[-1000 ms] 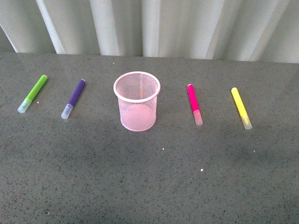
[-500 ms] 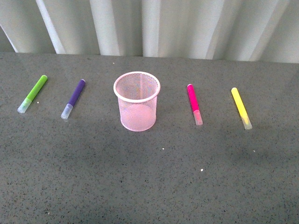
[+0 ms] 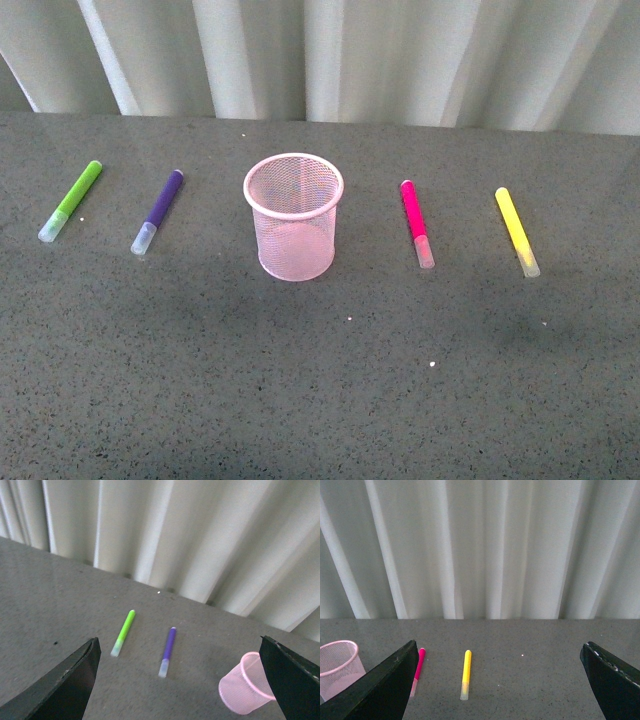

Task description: Insert purple and pink pens into pink cup

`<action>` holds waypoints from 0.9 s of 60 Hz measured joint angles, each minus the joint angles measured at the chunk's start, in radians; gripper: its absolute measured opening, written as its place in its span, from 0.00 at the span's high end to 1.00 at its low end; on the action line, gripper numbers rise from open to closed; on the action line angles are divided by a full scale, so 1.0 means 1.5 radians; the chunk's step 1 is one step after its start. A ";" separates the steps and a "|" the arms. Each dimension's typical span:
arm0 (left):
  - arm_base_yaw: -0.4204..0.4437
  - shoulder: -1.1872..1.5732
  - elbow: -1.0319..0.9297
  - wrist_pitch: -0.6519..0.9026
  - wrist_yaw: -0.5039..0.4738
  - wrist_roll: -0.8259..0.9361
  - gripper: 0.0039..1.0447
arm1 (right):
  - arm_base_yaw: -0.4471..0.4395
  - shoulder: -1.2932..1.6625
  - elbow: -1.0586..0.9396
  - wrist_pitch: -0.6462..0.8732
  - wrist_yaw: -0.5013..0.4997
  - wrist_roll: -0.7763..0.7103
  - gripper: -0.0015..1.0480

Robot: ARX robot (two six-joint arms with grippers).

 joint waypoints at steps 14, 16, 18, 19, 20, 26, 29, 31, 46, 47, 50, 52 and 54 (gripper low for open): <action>0.038 0.474 0.309 0.066 0.094 0.043 0.06 | 0.000 0.000 0.000 0.000 0.000 0.000 0.07; 0.033 0.506 0.338 0.060 0.094 0.053 0.06 | 0.000 0.000 0.000 0.000 0.000 0.000 0.07; 0.028 0.535 0.367 0.052 0.090 0.057 0.06 | 0.000 0.000 0.000 0.000 0.000 0.000 0.07; 0.025 0.555 0.387 0.046 0.087 0.063 0.06 | 0.000 0.000 0.000 0.000 0.000 0.000 0.07; 0.023 0.565 0.397 0.042 0.087 0.064 0.06 | 0.000 0.000 0.000 0.000 0.000 0.000 0.07; 0.001 0.672 0.502 0.000 0.088 0.092 0.06 | 0.000 0.000 0.000 0.000 0.000 0.000 0.07; -0.007 0.717 0.541 -0.020 0.086 0.104 0.06 | 0.000 0.000 0.000 0.000 0.000 0.000 0.07; -0.011 0.744 0.563 -0.035 0.083 0.106 0.06 | 0.000 0.000 0.000 0.000 0.000 0.000 0.07; -0.022 0.941 0.717 -0.175 0.081 0.130 0.06 | 0.000 0.000 0.000 0.000 0.000 0.000 0.07; -0.022 0.950 0.724 -0.180 0.079 0.130 0.06 | 0.000 0.000 0.000 0.000 0.000 0.000 0.07; -0.022 0.979 0.746 -0.193 0.080 0.132 0.06 | 0.000 0.000 0.000 0.000 0.000 0.000 0.07; -0.022 0.999 0.761 -0.202 0.080 0.134 0.06 | 0.000 0.000 0.000 0.000 0.000 0.000 0.07; -0.023 1.017 0.771 -0.204 0.077 0.141 0.06 | 0.000 0.000 0.000 0.000 0.000 0.000 0.07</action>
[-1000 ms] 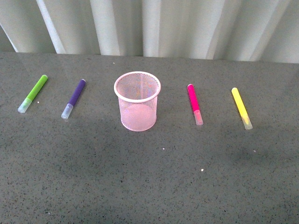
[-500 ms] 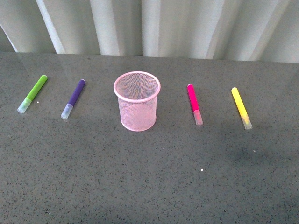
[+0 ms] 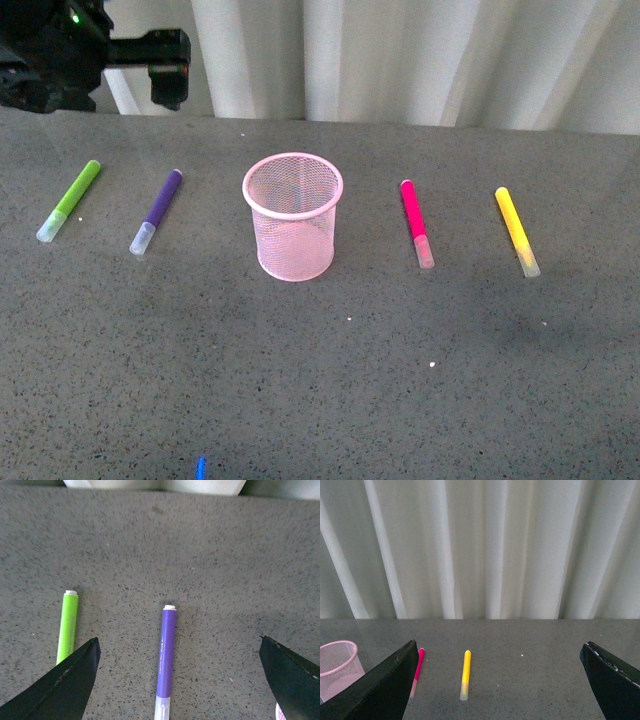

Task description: Insert purple and pink pens into pink cup

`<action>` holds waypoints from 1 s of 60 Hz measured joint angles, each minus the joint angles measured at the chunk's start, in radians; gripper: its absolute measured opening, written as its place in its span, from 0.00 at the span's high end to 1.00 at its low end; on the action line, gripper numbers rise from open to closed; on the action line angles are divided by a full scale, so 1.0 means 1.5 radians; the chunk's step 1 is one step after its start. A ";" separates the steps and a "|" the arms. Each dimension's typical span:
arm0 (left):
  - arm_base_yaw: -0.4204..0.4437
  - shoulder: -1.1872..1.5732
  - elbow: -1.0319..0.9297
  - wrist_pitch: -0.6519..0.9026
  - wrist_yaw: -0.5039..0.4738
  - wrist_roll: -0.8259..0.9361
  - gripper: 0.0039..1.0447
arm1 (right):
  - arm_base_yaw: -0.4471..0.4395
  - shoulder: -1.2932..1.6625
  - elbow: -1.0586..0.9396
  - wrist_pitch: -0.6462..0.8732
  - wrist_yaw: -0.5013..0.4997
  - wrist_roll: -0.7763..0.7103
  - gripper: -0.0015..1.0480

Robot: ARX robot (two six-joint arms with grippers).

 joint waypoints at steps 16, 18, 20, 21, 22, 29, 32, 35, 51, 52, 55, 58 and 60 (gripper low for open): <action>-0.009 0.106 0.077 -0.007 -0.013 0.037 0.06 | 0.000 0.000 0.000 0.000 0.000 0.000 0.07; -0.009 0.116 0.084 -0.008 -0.014 0.041 0.06 | 0.000 0.000 0.000 0.000 0.000 0.000 0.07; -0.009 0.125 0.090 -0.009 -0.015 0.045 0.06 | 0.000 0.000 0.000 0.000 0.000 0.000 0.07; -0.009 0.127 0.092 -0.009 -0.016 0.045 0.06 | 0.000 0.000 0.000 0.000 0.000 0.000 0.07; -0.009 0.129 0.093 -0.010 -0.016 0.046 0.06 | 0.000 0.000 0.000 0.000 0.000 0.000 0.07; -0.004 0.156 0.105 -0.014 -0.019 0.049 0.06 | 0.000 0.000 0.000 0.000 0.000 0.000 0.07; 0.000 0.164 0.106 -0.014 -0.020 0.049 0.06 | 0.000 0.000 0.000 0.000 0.000 0.000 0.07; 0.003 0.169 0.106 -0.013 -0.020 0.050 0.06 | 0.000 0.000 0.000 0.000 0.000 0.000 0.07; 0.011 0.197 0.127 -0.008 -0.015 0.051 0.06 | 0.000 0.000 0.000 0.000 0.000 0.000 0.07; 0.011 0.198 0.128 -0.008 -0.014 0.051 0.06 | 0.000 0.000 0.000 0.000 0.000 0.000 0.07; 0.010 0.201 0.133 -0.006 -0.014 0.051 0.06 | 0.000 0.000 0.000 0.000 0.000 0.000 0.07; 0.009 0.205 0.138 -0.006 -0.014 0.051 0.06 | 0.000 0.000 0.000 0.000 0.000 0.000 0.07; 0.008 0.208 0.140 -0.006 -0.014 0.051 0.06 | 0.000 0.000 0.000 0.000 0.000 0.000 0.07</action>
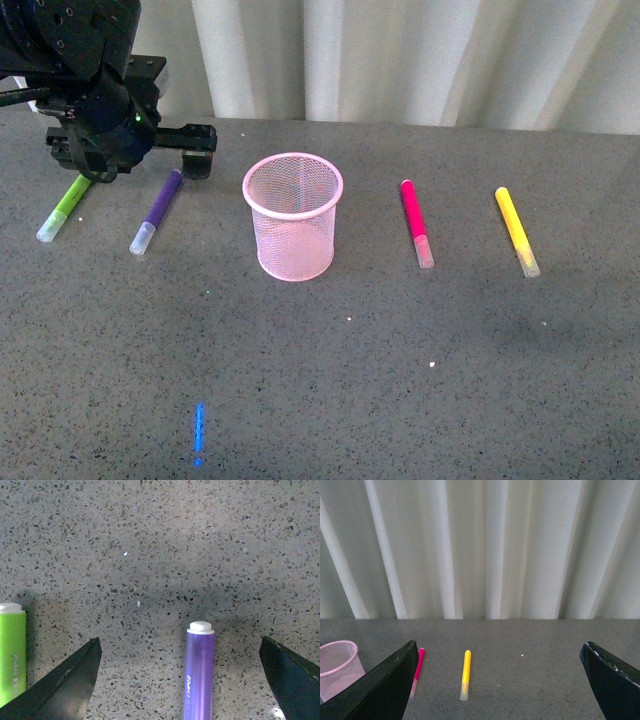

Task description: Insert purple and pink pens into pink cup

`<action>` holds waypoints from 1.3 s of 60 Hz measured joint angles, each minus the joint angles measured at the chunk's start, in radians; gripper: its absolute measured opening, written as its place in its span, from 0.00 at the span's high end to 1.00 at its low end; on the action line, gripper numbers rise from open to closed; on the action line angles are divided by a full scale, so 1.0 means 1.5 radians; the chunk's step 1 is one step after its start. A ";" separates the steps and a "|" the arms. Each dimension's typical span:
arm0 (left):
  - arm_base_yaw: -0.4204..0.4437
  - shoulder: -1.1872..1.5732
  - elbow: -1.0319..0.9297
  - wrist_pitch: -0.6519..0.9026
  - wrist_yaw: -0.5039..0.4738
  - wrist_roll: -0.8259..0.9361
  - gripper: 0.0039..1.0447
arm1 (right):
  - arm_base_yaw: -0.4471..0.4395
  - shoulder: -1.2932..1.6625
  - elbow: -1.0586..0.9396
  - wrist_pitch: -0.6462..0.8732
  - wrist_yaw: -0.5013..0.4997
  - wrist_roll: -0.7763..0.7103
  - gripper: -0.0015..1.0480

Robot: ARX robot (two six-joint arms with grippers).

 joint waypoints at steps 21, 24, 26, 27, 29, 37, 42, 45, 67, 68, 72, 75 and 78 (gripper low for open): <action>-0.003 0.017 0.006 0.000 0.004 0.000 0.09 | 0.000 0.000 0.000 0.000 0.000 0.000 0.07; -0.003 0.017 0.006 0.001 0.003 0.000 0.15 | 0.000 0.000 0.000 0.000 0.000 0.000 0.07; -0.003 0.018 0.006 0.003 0.004 0.000 0.21 | 0.000 0.000 0.000 0.000 0.000 0.000 0.07; -0.003 0.018 0.006 0.004 0.004 0.000 0.22 | 0.000 0.000 0.000 0.000 0.000 0.000 0.07; -0.003 0.018 0.005 0.007 0.004 0.000 0.27 | 0.000 0.000 0.000 0.000 0.000 0.000 0.07; -0.004 0.018 0.002 0.011 0.004 0.000 0.46 | 0.000 0.000 0.000 0.000 0.000 0.000 0.07; -0.004 0.018 -0.001 0.014 0.002 0.000 0.58 | 0.000 0.000 0.000 0.000 0.000 0.000 0.07; -0.004 0.018 -0.002 0.015 0.002 0.000 0.65 | 0.000 0.000 0.000 0.000 0.000 0.000 0.07; 0.004 0.012 -0.020 0.040 -0.008 -0.006 0.88 | 0.000 0.000 0.000 0.000 0.000 0.000 0.07; 0.005 0.011 -0.021 0.041 -0.008 -0.007 0.88 | 0.000 0.000 0.000 0.000 0.000 0.000 0.07; 0.008 0.007 -0.027 0.049 -0.006 -0.017 0.88 | 0.000 0.000 0.000 0.000 0.000 0.000 0.07; 0.011 0.003 -0.035 0.060 0.000 -0.029 0.88 | 0.000 0.000 0.000 0.000 0.000 0.000 0.07; 0.014 -0.005 -0.043 0.071 0.008 -0.044 0.88 | 0.000 0.000 0.000 0.000 0.000 0.000 0.07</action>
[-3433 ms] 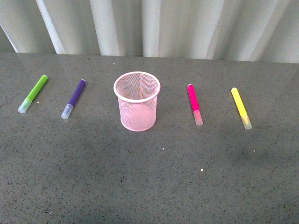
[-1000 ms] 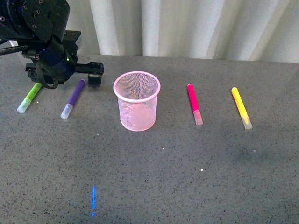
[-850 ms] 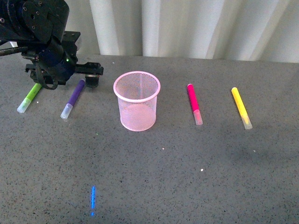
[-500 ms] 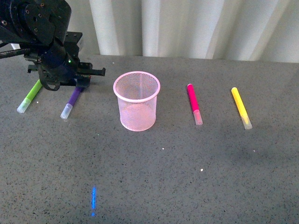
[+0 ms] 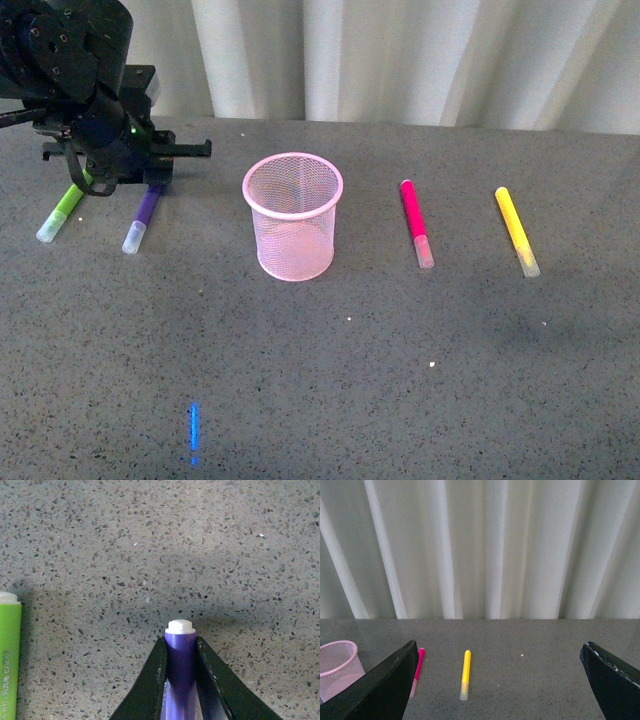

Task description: Insert purple and pink pens into pink cup

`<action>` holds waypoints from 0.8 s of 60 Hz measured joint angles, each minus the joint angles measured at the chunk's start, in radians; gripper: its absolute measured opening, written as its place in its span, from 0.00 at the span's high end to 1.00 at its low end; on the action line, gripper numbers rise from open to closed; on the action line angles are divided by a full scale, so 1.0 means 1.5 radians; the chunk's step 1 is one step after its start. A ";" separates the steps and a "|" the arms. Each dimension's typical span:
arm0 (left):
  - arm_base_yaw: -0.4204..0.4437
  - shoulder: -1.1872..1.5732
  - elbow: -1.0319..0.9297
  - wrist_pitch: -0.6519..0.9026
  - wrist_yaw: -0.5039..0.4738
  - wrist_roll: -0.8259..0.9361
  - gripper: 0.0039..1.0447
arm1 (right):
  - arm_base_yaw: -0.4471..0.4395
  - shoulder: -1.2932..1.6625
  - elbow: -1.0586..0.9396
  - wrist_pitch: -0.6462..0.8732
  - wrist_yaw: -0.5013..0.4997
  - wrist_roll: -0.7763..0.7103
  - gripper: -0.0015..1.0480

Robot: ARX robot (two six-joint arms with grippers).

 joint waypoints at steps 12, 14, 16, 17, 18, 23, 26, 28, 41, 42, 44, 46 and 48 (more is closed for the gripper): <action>0.016 -0.068 -0.047 0.075 0.029 -0.058 0.88 | 0.000 0.000 0.000 0.000 0.000 0.000 0.07; 0.019 -0.089 -0.056 0.092 0.031 -0.069 0.88 | 0.000 0.000 0.000 0.000 0.000 0.000 0.07; 0.024 -0.111 -0.067 0.114 0.035 -0.080 0.88 | 0.000 0.000 0.000 0.000 0.000 0.000 0.07; 0.027 -0.126 -0.075 0.129 0.037 -0.087 0.88 | 0.000 0.000 0.000 0.000 0.000 0.000 0.07; 0.029 -0.134 -0.079 0.136 0.039 -0.092 0.88 | 0.000 0.000 0.000 0.000 0.000 0.000 0.07; 0.040 -0.190 -0.112 0.200 0.040 -0.115 0.88 | 0.000 0.000 0.000 0.000 0.000 0.000 0.07; 0.047 -0.230 -0.141 0.252 0.034 -0.127 0.88 | 0.000 0.000 0.000 0.000 0.000 0.000 0.07; 0.050 -0.251 -0.159 0.282 0.034 -0.136 0.88 | 0.000 0.000 0.000 0.000 0.000 0.000 0.07; 0.042 -0.360 -0.317 0.523 0.040 -0.152 0.88 | 0.000 0.000 0.000 0.000 0.000 0.000 0.07; 0.037 -0.363 -0.330 0.543 0.040 -0.155 0.88 | 0.000 0.000 0.000 0.000 0.000 0.000 0.07; 0.022 -0.371 -0.360 0.590 0.039 -0.157 0.88 | 0.000 0.000 0.000 0.000 0.000 0.000 0.07; 0.009 -0.373 -0.382 0.626 0.039 -0.164 0.88 | 0.000 0.000 0.000 0.000 0.000 0.000 0.07; -0.004 -0.373 -0.401 0.660 0.039 -0.169 0.88 | 0.000 0.000 0.000 0.000 0.000 0.000 0.07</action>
